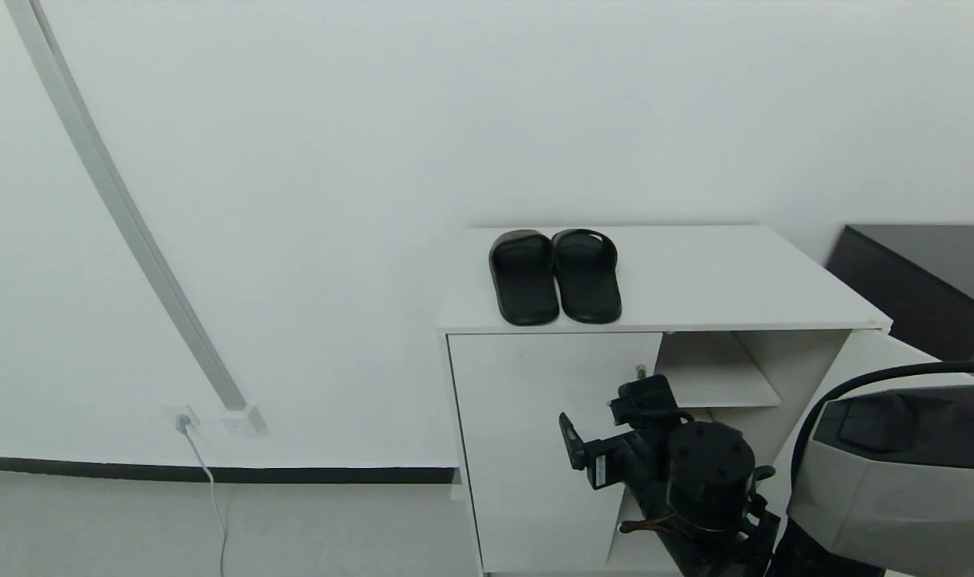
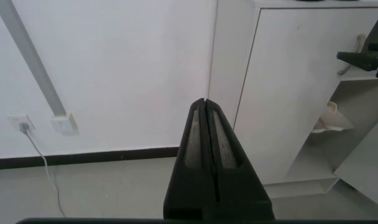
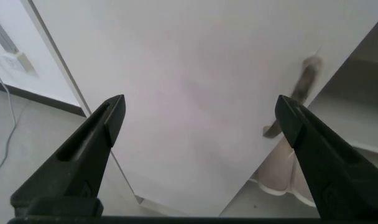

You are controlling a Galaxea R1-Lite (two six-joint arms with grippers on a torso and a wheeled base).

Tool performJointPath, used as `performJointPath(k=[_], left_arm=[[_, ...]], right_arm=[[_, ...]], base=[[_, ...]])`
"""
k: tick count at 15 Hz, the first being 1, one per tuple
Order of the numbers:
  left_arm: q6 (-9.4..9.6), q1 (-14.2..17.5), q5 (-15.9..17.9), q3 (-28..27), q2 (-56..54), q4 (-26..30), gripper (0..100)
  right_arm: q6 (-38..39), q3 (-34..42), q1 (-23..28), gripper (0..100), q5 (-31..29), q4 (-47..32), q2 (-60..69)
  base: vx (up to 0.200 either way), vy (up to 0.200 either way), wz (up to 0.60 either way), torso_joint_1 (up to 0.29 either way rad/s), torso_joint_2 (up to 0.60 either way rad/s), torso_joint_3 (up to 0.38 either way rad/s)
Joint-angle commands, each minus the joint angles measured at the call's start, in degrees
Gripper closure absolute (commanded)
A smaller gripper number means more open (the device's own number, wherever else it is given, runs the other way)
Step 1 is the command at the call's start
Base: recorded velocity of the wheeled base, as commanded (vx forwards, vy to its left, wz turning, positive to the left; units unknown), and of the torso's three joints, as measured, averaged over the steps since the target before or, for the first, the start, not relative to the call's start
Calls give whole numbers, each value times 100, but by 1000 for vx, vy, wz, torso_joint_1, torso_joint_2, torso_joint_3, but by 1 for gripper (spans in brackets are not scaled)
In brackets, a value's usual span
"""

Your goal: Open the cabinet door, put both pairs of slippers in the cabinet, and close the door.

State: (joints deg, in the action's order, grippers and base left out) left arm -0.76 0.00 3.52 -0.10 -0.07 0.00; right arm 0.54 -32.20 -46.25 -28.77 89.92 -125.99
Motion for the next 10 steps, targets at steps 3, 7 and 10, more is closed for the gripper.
performJointPath(k=[3, 7, 10], left_arm=[[5, 0, -1, 1, 7, 0, 100], [5, 0, -1, 1, 7, 0, 100], [-4, 0, -1, 1, 7, 0, 100]], right_arm=[[-1, -24, 11, 0, 12, 8, 13], [25, 73, 20, 0, 12, 8, -13], [17, 108, 20, 0, 12, 8, 22]], base=[[0, 0, 0, 232, -566, -325], [0, 0, 0, 262, -597, -338], [0, 0, 0, 203, -445, -245]])
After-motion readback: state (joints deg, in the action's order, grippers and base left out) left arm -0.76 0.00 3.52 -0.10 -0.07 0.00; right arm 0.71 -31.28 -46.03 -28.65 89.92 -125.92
